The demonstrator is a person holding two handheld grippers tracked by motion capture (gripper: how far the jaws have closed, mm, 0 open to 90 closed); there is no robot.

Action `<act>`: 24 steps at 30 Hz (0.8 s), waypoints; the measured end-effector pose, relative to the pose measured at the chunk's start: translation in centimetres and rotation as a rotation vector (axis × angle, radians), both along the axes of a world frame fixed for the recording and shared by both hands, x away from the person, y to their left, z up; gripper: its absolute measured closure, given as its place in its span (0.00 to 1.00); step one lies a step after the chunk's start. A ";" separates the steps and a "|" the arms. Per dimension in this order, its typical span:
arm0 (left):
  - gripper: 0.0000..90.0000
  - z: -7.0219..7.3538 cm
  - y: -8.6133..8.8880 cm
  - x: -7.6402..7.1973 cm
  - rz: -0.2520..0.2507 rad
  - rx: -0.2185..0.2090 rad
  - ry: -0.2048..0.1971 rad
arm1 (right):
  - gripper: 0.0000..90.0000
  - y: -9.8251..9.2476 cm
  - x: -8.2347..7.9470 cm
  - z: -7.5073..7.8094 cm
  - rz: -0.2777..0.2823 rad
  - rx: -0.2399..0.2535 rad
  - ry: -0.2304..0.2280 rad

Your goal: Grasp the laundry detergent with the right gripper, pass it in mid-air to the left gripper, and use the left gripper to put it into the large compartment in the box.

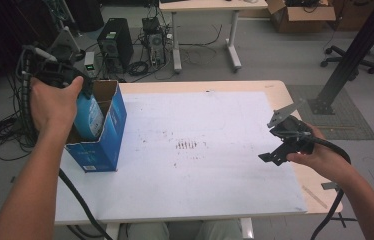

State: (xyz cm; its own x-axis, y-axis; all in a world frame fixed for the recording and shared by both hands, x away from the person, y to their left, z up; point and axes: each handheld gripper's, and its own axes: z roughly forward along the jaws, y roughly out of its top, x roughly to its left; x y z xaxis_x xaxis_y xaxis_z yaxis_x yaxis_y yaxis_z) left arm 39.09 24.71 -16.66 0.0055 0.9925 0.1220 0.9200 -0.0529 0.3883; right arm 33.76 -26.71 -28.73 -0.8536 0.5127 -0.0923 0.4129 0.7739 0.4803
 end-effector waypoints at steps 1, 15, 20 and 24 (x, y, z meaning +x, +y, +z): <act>0.42 -0.6 0.0 0.1 0.001 -0.002 0.003 | 0.08 0.0 0.0 -0.1 0.000 0.001 0.001; 0.42 -7.2 0.5 1.3 -0.007 -0.001 0.054 | 0.09 -0.4 -0.1 -0.9 -0.018 -0.001 0.022; 0.42 -8.7 0.4 1.6 -0.021 0.005 0.076 | 0.09 -0.5 0.0 -1.0 -0.020 0.000 0.022; 0.42 -9.5 0.3 1.8 -0.034 0.008 0.097 | 0.09 -0.4 0.0 -1.1 -0.020 0.002 0.028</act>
